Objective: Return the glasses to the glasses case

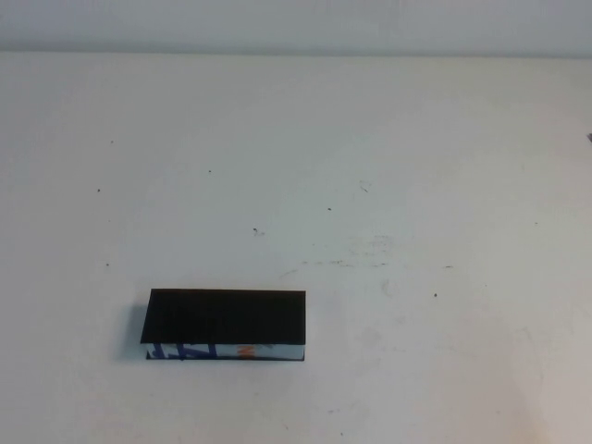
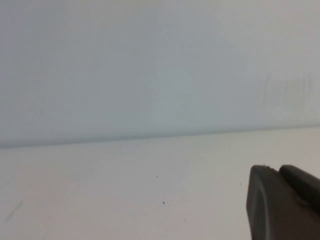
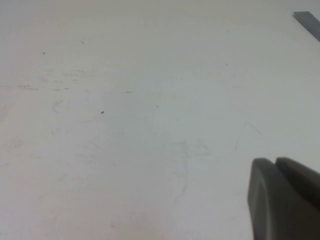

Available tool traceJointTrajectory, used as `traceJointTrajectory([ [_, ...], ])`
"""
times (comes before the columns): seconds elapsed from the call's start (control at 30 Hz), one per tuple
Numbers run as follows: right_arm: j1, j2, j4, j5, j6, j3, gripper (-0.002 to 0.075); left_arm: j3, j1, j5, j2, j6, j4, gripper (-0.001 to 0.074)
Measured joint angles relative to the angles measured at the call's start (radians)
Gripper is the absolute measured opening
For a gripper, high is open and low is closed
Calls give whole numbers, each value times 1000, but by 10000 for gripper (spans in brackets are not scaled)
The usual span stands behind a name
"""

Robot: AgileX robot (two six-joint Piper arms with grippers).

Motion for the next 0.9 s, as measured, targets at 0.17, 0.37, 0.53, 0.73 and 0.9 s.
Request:
traceJointTrajectory([
  [0.17,0,0,0,0,0,0,-11,0,120,229,-2,-799,859,0],
  [0.37,0,-1,0,2,0,0,-11,2,174,460,-2,-1166,1190,0],
  [0.53,0,-1,0,2,0,0,-11,2,174,467,-2,-1194,1203,0],
  [0.73,0,-1,0,2,0,0,-11,2,174,468,-2,-1195,1207,0],
  [0.9,0,-1,0,2,0,0,-11,2,174,469,-2,-1195,1207,0],
])
